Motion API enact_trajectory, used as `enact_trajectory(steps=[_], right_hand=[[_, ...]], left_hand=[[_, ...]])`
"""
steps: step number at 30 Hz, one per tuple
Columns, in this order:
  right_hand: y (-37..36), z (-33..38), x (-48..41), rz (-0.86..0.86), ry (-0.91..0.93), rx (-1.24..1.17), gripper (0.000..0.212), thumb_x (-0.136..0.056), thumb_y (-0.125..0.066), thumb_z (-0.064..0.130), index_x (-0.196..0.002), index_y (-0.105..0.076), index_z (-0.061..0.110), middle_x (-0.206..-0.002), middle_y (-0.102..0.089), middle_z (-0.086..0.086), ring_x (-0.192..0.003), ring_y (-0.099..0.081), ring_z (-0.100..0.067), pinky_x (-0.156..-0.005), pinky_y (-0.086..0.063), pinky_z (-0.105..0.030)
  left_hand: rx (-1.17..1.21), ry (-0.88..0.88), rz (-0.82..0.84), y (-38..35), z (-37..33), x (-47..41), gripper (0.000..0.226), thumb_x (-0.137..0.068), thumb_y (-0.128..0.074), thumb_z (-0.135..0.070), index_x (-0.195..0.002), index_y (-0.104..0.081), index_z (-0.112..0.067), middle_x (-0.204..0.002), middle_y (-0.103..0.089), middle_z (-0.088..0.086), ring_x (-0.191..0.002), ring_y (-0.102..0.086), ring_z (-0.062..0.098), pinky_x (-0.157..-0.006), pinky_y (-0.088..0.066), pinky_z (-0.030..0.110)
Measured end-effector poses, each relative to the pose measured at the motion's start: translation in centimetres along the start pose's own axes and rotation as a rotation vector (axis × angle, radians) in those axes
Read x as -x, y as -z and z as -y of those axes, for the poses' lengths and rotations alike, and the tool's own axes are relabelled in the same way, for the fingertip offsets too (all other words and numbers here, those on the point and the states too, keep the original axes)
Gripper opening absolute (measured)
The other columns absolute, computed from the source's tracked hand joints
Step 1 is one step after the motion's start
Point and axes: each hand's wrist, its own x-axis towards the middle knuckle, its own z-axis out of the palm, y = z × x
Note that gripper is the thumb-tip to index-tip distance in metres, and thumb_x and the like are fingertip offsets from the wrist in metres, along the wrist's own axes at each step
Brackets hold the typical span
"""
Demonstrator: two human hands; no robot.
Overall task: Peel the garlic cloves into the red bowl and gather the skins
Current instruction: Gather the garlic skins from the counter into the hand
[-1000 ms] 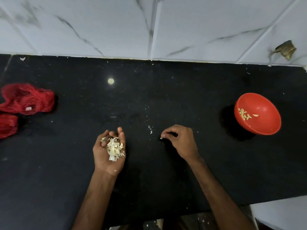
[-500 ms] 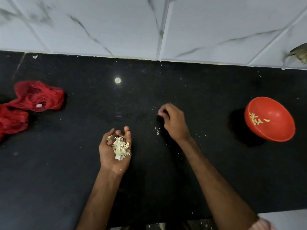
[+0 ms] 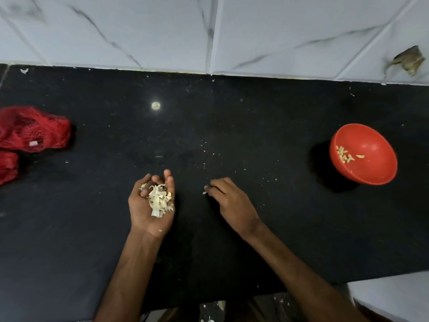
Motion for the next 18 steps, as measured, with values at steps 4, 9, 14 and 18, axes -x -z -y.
enact_trajectory(steps=[4,9,14,18], right_hand=[[0.1,0.6,-1.3,-0.073,-0.156,-0.075,0.027,-0.080,-0.051,-0.014,-0.086,-0.065,0.008,-0.090,-0.060,-0.001,-0.085,-0.051,-0.017,-0.067,-0.051,-0.032],[4.0,6.5,-3.0,-0.375,-0.284,-0.389,0.015,-0.090,-0.060,-0.005,-0.095,-0.070,0.005,-0.097,-0.066,-0.003,-0.091,-0.063,-0.020,-0.080,-0.053,-0.032],[3.2,9.9,-2.3,-0.182,-0.067,-0.298,0.027,-0.089,-0.055,-0.003,-0.109,-0.072,0.002,-0.109,-0.068,-0.012,-0.108,-0.063,-0.024,-0.101,-0.050,-0.034],[2.4,9.5,-1.5,-0.180,0.036,-0.169,0.025,-0.089,-0.057,-0.001,-0.109,-0.072,0.001,-0.109,-0.072,-0.012,-0.108,-0.063,-0.024,-0.100,-0.050,-0.034]], left_hand=[[-0.008,0.010,-0.002,0.3,0.2,-0.4,0.055,-0.097,-0.054,-0.017,-0.042,-0.043,-0.016,-0.050,-0.049,-0.011,-0.075,-0.072,0.008,-0.065,-0.060,0.026],[-0.018,0.041,0.035,1.3,1.7,-1.5,0.039,-0.088,-0.059,-0.013,-0.051,-0.049,-0.017,-0.059,-0.051,-0.010,-0.079,-0.071,0.010,-0.068,-0.061,0.029],[-0.183,0.137,0.154,1.3,3.0,-1.1,0.049,-0.101,-0.040,-0.029,-0.061,-0.066,-0.017,-0.072,-0.069,-0.005,-0.071,-0.070,0.007,-0.066,-0.058,0.017],[-0.220,0.140,0.135,1.1,3.2,-0.9,0.056,-0.103,-0.037,-0.032,-0.056,-0.064,-0.017,-0.071,-0.070,-0.006,-0.069,-0.071,0.007,-0.063,-0.057,0.017]])
